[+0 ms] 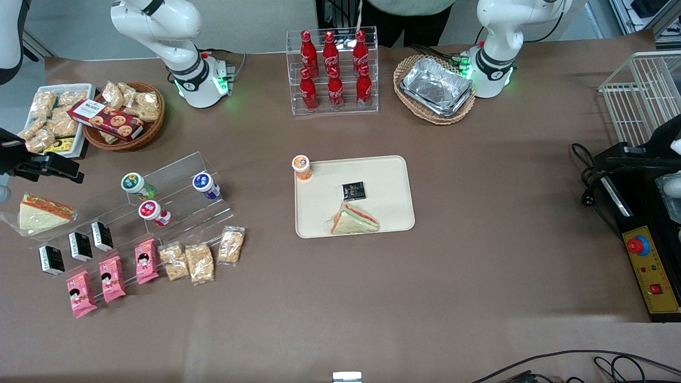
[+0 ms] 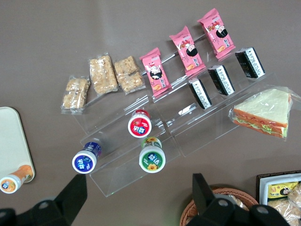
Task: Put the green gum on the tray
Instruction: 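Move the right gripper toward the green-labelled bottle on the acrylic rack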
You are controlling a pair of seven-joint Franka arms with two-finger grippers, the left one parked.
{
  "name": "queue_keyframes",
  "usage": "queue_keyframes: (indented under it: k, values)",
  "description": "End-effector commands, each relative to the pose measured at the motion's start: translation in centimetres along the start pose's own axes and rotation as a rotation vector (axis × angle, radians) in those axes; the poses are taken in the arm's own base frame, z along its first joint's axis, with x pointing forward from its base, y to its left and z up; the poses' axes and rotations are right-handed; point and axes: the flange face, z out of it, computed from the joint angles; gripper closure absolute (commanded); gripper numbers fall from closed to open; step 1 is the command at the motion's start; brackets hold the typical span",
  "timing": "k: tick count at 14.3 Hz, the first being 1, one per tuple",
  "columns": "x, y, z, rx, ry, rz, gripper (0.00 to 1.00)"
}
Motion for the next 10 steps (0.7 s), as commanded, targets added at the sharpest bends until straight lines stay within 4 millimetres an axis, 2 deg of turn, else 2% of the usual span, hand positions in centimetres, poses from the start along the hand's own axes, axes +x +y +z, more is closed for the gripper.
queue_keyframes:
  k: [1, 6, 10]
  values:
    - [-1.1, 0.5, -0.6, 0.01, -0.021, 0.014, 0.0]
    - [-0.7, -0.4, -0.3, 0.008, -0.016, 0.003, 0.0]
    - [-0.8, 0.2, -0.5, 0.01, -0.012, 0.0, 0.0]
